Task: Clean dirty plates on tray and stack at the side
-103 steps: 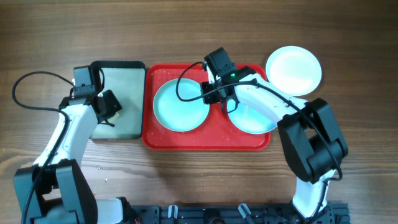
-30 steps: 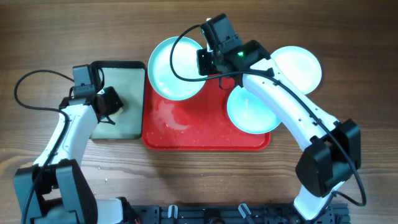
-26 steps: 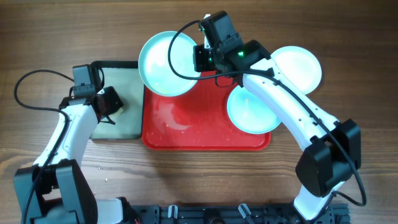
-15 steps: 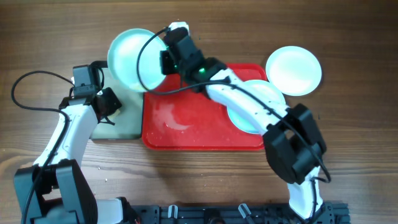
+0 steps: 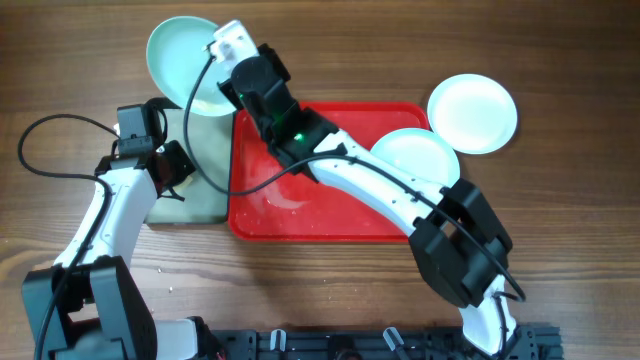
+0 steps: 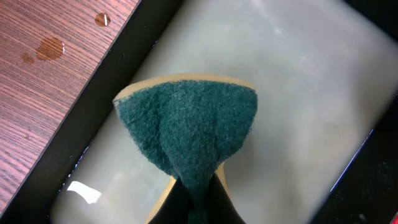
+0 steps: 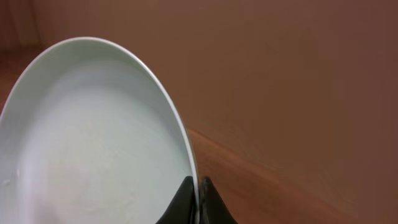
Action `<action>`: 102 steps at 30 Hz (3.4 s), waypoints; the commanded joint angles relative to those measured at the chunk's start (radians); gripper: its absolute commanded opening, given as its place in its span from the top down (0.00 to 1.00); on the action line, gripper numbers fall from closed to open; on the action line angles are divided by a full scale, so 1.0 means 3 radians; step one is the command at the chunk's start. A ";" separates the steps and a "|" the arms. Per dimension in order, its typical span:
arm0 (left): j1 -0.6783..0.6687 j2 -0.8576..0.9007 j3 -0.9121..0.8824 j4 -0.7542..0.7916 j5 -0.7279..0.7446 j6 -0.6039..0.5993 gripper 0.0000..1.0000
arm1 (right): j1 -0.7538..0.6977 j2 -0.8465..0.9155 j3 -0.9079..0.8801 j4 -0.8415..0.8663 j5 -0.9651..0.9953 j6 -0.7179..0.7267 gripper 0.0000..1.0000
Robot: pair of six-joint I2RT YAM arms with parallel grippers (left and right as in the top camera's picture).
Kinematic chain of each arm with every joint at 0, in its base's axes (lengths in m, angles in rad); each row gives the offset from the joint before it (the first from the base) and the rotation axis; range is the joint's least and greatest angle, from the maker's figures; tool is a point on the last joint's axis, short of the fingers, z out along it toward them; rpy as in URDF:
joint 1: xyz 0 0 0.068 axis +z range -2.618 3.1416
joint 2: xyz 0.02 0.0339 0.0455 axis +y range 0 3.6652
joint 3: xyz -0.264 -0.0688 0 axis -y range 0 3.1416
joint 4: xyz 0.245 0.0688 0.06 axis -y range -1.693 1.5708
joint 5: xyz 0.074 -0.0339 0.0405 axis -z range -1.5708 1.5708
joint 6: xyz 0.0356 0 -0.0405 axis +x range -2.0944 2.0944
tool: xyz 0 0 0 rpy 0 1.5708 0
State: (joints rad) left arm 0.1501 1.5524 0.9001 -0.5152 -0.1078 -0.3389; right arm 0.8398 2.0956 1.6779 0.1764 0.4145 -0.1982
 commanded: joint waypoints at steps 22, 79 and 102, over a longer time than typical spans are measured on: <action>0.0015 -0.0069 -0.0015 -0.0004 -0.0057 -0.0043 0.96 | 0.0258 0.0043 0.0051 0.0712 0.0111 -0.2492 0.95; 0.0015 -0.0069 -0.0015 -0.0004 -0.0057 -0.0043 0.96 | 0.0270 0.0043 0.0051 0.0832 0.0106 -0.2481 0.96; 0.0015 -0.0069 -0.0015 -0.0003 -0.0057 -0.0043 0.96 | 0.0175 0.0043 0.0051 -0.0271 0.0177 0.0151 0.96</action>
State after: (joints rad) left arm 0.1501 1.5524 0.9001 -0.5190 -0.1081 -0.3393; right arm 0.9131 2.0972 1.6798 0.2371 0.4732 -0.5800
